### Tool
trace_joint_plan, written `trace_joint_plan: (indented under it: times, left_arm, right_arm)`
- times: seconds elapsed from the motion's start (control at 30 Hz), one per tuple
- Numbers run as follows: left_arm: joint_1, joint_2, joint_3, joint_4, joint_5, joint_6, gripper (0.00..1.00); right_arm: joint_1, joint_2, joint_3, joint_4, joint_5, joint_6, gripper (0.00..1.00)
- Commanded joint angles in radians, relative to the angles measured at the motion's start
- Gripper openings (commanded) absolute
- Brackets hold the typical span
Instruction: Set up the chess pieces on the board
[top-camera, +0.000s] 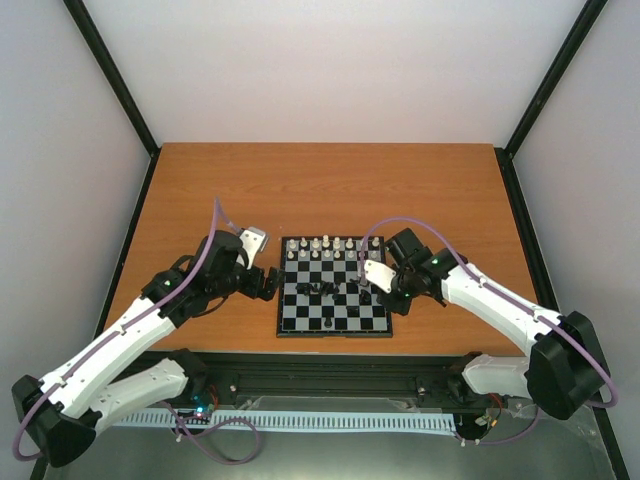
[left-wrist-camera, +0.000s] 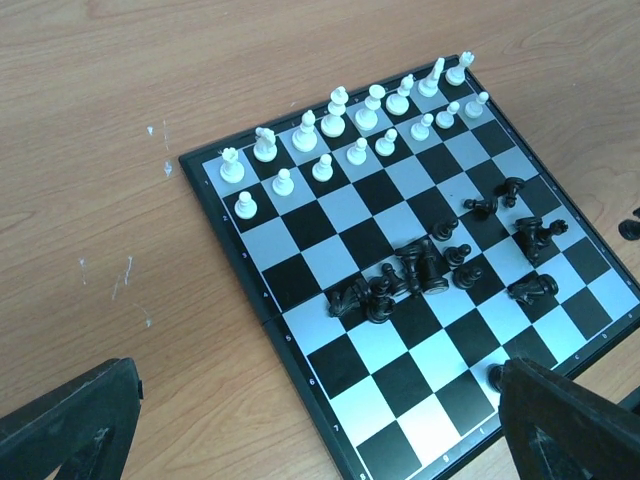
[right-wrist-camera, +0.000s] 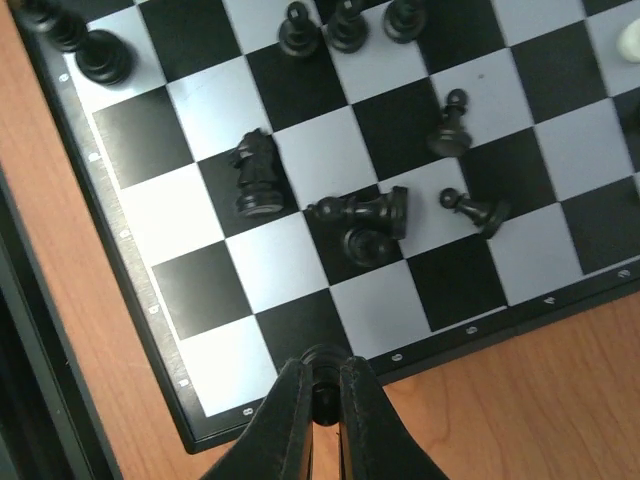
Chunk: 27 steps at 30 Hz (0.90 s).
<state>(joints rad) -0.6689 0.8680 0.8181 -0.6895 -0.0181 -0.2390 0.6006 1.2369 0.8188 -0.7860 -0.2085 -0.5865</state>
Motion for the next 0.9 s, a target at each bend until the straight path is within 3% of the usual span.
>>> trace_joint_plan:
  times: [0.0,0.87]
  left_arm:
    - [-0.008,-0.003,0.015,-0.004,-0.015,0.001,1.00]
    - [-0.008,0.002,0.011,-0.005,-0.011,0.002,1.00]
  right_arm:
    - [-0.003,-0.020,-0.021,-0.012,-0.057,-0.066,0.03]
    - [-0.002,0.093,-0.096,0.095,-0.060,-0.073,0.04]
